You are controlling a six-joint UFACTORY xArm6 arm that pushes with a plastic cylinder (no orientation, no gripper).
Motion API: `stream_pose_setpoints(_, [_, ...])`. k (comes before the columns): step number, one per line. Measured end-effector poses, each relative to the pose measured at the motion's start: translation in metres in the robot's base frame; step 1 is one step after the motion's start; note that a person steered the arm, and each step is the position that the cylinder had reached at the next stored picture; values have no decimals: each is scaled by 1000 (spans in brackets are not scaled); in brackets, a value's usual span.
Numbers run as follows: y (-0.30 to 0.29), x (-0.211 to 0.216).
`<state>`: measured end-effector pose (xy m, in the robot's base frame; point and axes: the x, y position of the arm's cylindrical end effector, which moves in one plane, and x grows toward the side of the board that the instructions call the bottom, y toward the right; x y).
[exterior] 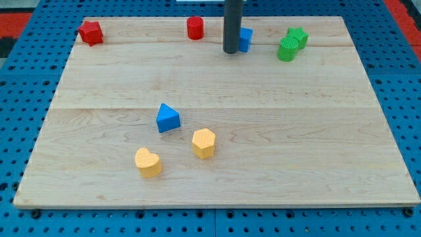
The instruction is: Move the blue cube close to the green star
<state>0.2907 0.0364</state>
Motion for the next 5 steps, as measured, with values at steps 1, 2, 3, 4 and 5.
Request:
stream_pose_setpoints(1, [26,-17])
stream_pose_setpoints(2, [54,-25])
stream_pose_setpoints(3, [10,-30])
stream_pose_setpoints(4, [19,-53])
stream_pose_setpoints(5, [76,-54])
